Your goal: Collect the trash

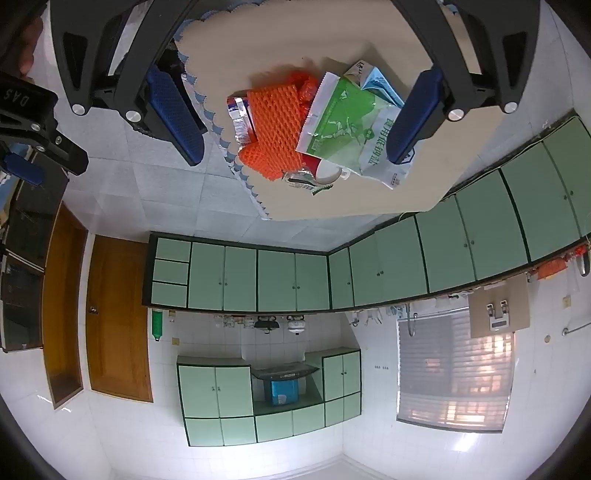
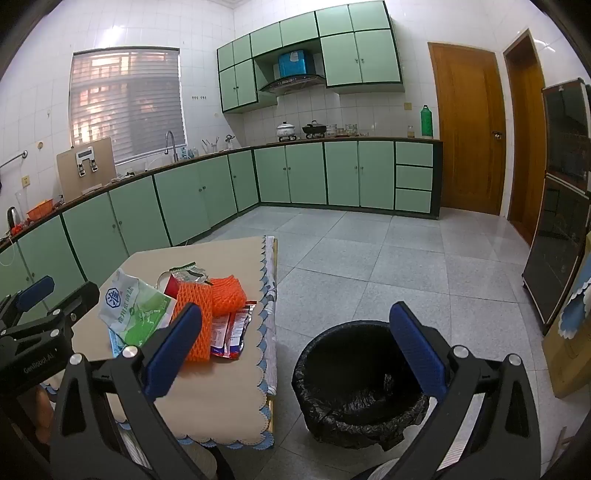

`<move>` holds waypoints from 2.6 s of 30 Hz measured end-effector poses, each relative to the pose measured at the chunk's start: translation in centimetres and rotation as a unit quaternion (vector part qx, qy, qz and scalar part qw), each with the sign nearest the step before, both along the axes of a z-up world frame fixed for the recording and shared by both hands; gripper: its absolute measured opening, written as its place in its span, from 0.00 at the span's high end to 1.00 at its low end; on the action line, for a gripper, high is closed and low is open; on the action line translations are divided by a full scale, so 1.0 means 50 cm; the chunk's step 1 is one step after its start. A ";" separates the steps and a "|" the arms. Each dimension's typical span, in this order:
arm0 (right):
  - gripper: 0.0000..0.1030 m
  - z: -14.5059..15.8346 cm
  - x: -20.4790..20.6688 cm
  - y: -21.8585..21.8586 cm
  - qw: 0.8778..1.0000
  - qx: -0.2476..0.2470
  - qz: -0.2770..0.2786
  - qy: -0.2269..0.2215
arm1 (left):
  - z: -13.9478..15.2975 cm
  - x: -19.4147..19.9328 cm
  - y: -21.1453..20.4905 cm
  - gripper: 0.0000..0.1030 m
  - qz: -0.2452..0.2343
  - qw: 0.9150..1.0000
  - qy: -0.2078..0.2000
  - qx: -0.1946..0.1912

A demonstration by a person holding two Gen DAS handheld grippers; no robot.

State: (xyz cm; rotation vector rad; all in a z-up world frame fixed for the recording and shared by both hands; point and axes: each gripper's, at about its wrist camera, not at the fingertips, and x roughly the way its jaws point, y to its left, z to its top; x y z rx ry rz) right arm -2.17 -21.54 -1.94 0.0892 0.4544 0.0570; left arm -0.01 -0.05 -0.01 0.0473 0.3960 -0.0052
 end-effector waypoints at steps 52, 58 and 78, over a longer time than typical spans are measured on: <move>0.05 -0.012 0.007 0.004 1.000 0.004 -0.002 0.005 | 0.011 -0.007 0.000 0.06 0.004 1.000 -0.006 -0.001; 0.05 -0.012 0.007 0.005 1.000 0.003 -0.002 0.005 | 0.016 -0.009 0.001 0.06 0.004 1.000 -0.007 -0.001; 0.05 -0.013 0.009 0.005 1.000 0.002 -0.002 0.008 | 0.015 -0.010 0.001 0.06 0.004 1.000 -0.008 -0.001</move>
